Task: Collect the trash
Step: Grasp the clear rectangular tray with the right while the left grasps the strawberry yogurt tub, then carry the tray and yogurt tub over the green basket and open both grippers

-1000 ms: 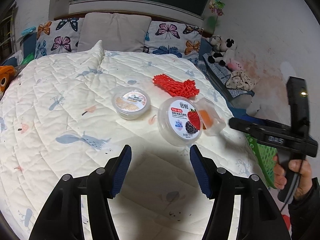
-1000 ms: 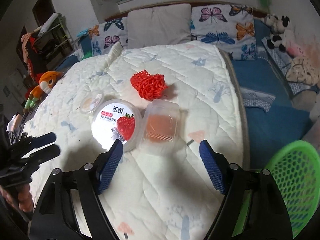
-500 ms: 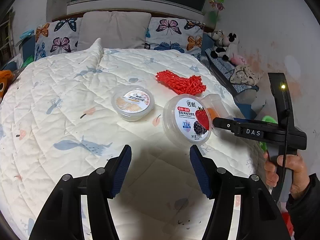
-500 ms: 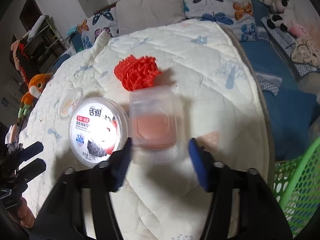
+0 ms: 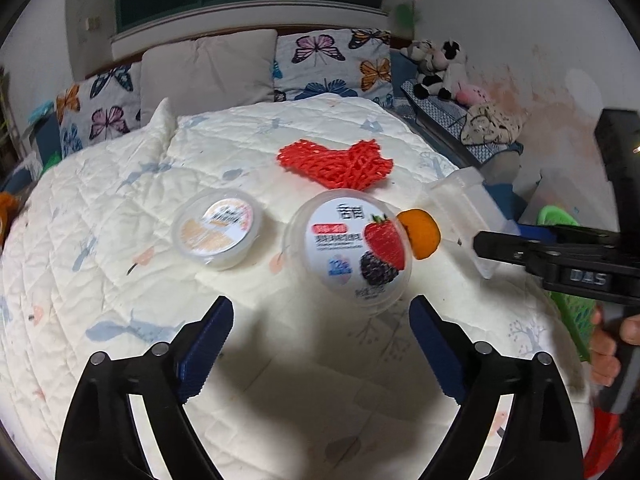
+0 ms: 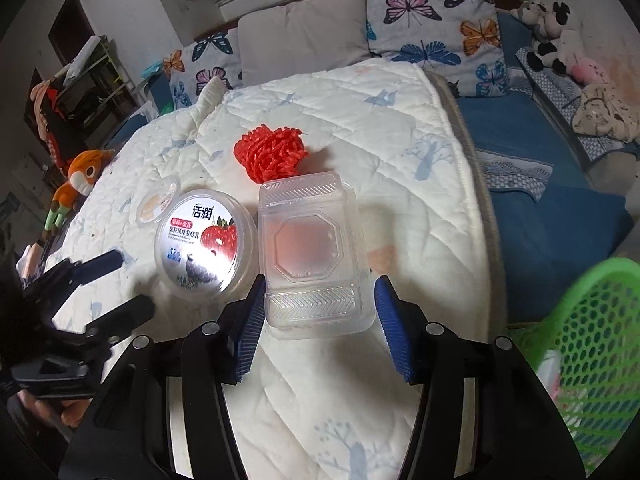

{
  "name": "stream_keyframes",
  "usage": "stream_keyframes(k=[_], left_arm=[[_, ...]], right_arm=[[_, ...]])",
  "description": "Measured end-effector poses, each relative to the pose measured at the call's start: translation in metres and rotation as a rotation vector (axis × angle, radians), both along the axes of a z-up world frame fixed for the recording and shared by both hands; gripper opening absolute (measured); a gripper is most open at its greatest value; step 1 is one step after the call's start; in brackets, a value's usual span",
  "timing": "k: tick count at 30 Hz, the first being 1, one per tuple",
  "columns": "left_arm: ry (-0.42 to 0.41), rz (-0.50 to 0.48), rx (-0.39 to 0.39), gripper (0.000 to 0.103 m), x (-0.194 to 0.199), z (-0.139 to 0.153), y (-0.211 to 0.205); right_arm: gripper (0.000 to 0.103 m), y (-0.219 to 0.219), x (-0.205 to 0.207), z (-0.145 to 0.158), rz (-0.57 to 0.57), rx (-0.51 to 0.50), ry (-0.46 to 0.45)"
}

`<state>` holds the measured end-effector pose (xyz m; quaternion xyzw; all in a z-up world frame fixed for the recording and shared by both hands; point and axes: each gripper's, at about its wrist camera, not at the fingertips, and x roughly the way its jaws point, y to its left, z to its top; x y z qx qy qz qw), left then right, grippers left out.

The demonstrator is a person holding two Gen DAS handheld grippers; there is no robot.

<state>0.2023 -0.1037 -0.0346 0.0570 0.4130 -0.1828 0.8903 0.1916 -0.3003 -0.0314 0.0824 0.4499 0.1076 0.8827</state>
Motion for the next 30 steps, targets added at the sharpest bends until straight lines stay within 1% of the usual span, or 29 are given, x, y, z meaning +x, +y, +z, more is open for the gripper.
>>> stream_keyframes(k=[2, 6, 9, 15, 19, 21, 24, 30], left_arm=[[-0.014, -0.013, 0.036, 0.091, 0.001, -0.002, -0.011], [-0.054, -0.033, 0.124, 0.092, 0.005, -0.009, -0.032], [-0.061, -0.028, 0.152, 0.092, 0.012, -0.013, -0.04], [-0.042, -0.017, 0.16, 0.092, 0.026, -0.02, -0.047], [-0.034, -0.024, 0.151, 0.092, 0.03, -0.023, -0.051], [-0.035, -0.029, 0.152, 0.089, 0.031, -0.024, -0.054], [-0.042, -0.031, 0.149, 0.089, 0.03, -0.024, -0.056], [-0.052, -0.049, 0.118, 0.088, 0.023, -0.016, -0.056]], right_arm=[[0.055, -0.003, -0.005, 0.002, -0.003, 0.0, -0.001], [0.055, -0.008, -0.014, 0.005, -0.009, -0.002, -0.007], [0.055, -0.012, -0.021, 0.006, -0.013, -0.001, -0.008], [0.055, -0.015, -0.032, 0.004, -0.012, -0.018, -0.008], [0.055, -0.017, -0.035, 0.001, -0.01, -0.027, -0.005], [0.055, -0.018, -0.036, 0.0, -0.01, -0.028, -0.004], [0.055, -0.019, -0.038, -0.001, -0.011, -0.029, -0.003], [0.055, -0.021, -0.045, -0.002, -0.015, -0.028, -0.004]])
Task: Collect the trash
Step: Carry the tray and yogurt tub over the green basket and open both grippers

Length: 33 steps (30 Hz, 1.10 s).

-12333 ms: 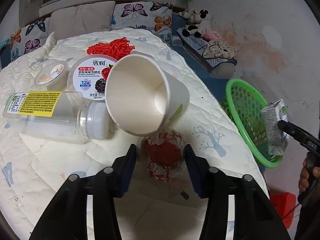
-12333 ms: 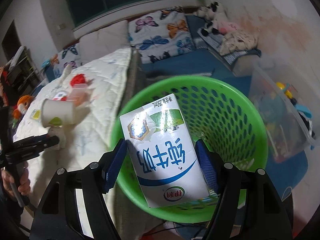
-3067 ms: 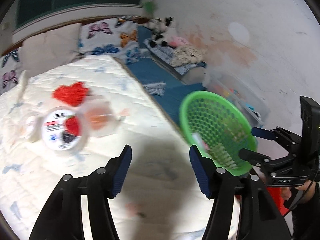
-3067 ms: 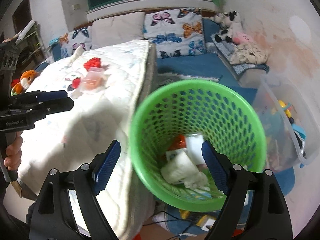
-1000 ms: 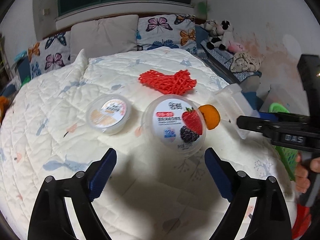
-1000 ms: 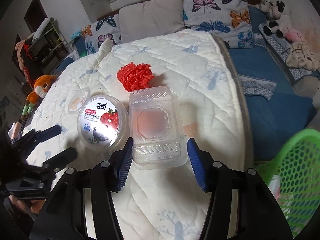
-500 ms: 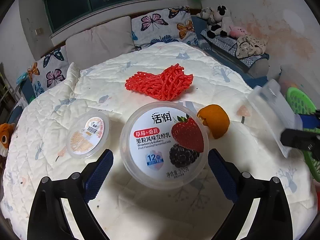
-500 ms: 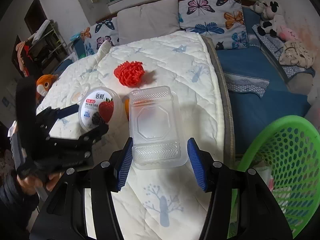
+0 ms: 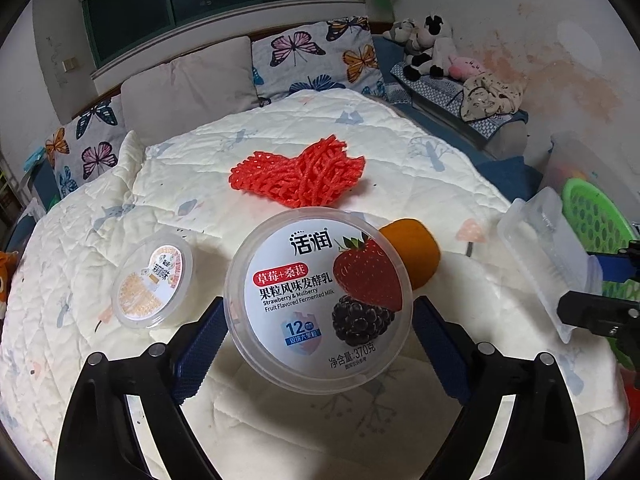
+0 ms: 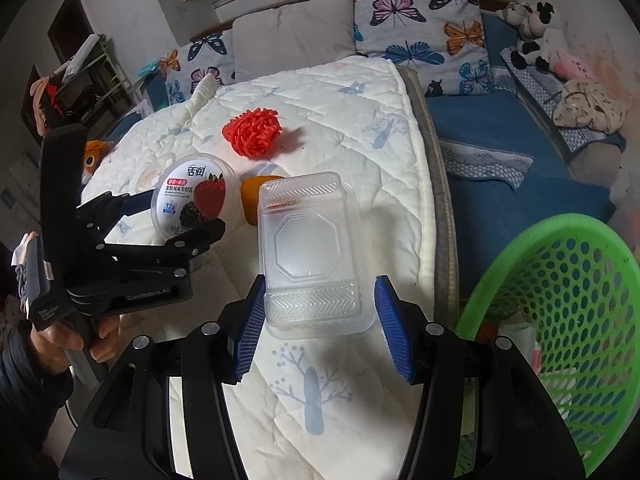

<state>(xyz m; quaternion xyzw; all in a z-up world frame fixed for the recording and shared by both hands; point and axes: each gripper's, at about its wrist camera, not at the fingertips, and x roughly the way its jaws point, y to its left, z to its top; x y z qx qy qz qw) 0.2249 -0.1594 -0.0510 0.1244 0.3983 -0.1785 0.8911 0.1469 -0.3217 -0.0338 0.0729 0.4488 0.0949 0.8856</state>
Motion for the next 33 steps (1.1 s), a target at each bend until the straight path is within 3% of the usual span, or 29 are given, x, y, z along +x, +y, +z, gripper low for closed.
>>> stream_keyframes(k=[20, 33], left_arm=[[-0.02, -0.095, -0.162, 0.088, -0.066, 0.046, 0.003], [0.017, -0.227, -0.219, 0.088, -0.096, 0.059, -0.054]], right_arm=[[0.055, -0.036, -0.062, 0.013, -0.089, -0.036, -0.048], [0.055, -0.113, -0.106, 0.007, -0.274, -0.076, -0.032]])
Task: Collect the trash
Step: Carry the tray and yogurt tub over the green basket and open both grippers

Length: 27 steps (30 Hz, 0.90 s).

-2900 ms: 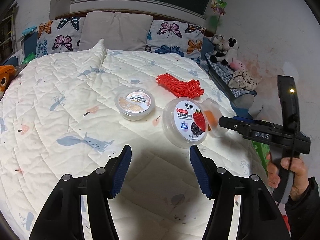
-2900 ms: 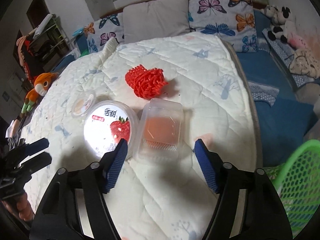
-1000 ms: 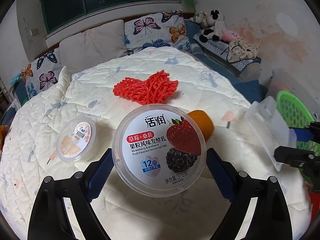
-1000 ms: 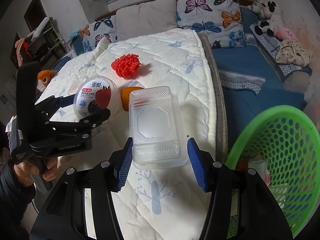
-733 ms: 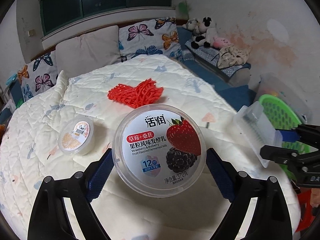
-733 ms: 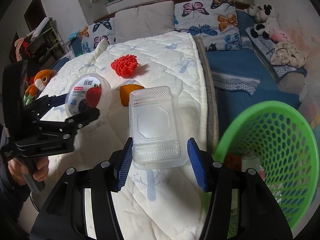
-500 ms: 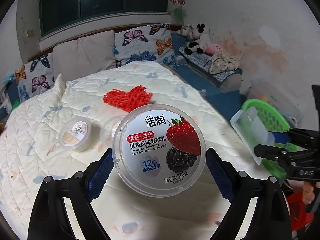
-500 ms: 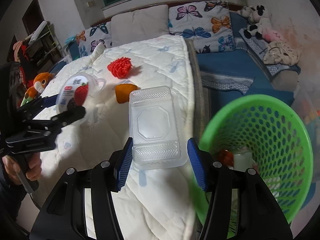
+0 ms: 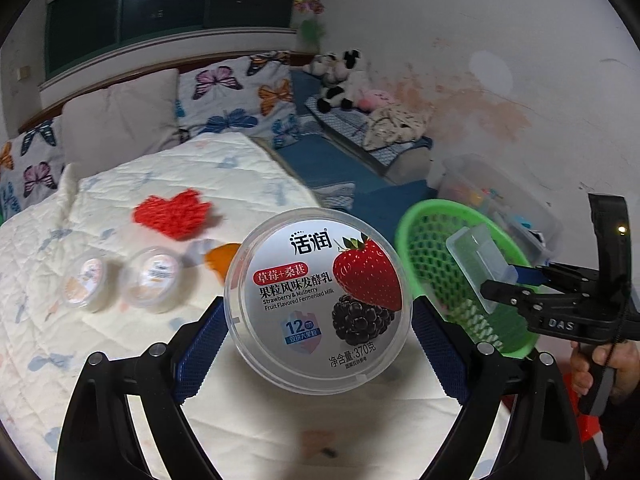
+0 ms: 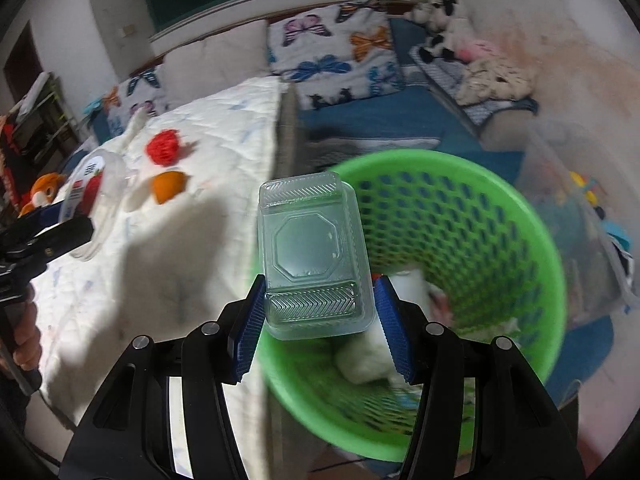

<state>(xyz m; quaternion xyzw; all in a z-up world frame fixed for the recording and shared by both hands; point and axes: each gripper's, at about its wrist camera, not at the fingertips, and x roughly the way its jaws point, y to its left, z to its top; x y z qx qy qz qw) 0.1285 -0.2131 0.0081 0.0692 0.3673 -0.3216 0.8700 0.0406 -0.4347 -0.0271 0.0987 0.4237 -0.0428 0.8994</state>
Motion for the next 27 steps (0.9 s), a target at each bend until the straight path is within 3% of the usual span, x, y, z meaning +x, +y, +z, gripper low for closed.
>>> stream_keyframes(k=[9, 11, 27], left_arm=[[0.019, -0.093, 0.014, 0.088, -0.013, -0.003, -0.054], [0.023, -0.11, 0.019, 0.088, -0.017, -0.005, -0.066], [0.07, -0.198, 0.076, 0.088, -0.026, -0.03, -0.134]], right_arm=[[0.056, -0.046, -0.023, -0.013, -0.094, 0.004, 0.028], [0.063, -0.054, -0.026, -0.016, -0.108, 0.003, 0.031], [0.071, -0.08, -0.058, -0.01, -0.171, 0.037, -0.006]])
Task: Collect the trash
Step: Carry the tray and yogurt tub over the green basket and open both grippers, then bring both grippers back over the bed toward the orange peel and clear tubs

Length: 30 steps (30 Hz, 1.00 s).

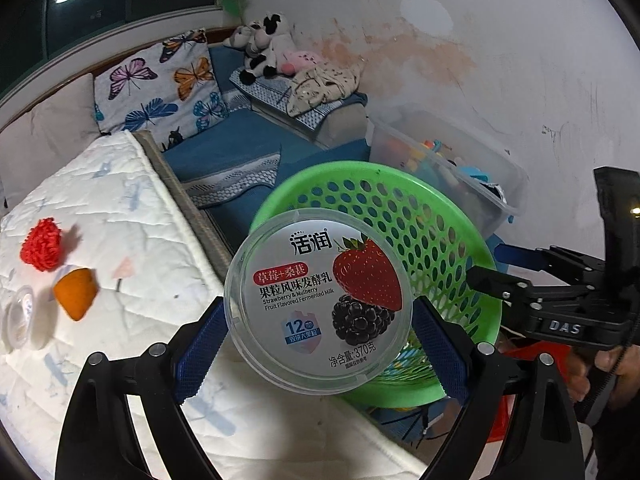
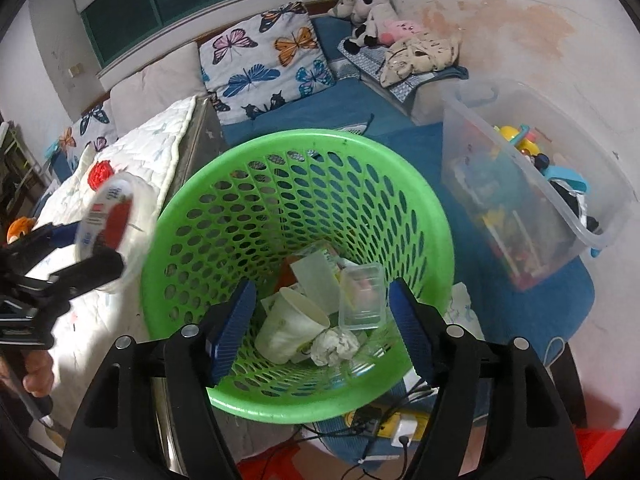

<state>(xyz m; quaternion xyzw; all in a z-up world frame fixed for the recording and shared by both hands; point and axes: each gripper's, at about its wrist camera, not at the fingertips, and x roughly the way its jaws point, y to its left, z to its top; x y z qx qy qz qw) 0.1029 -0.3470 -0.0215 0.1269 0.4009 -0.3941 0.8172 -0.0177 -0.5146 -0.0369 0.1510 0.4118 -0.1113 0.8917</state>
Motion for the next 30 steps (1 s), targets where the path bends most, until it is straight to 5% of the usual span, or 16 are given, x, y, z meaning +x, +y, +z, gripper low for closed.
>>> stream_keyframes(k=[17, 30], left_arm=[[0.067, -0.009, 0.0, 0.092, -0.001, -0.012, -0.006], [0.019, 0.138, -0.017, 0.092, 0.017, 0.004, 0.076]], right_arm=[[0.072, 0.008, -0.01, -0.004, 0.01, 0.029, -0.001], [0.075, 0.067, 0.017, 0.02, 0.179, 0.027, -0.032]])
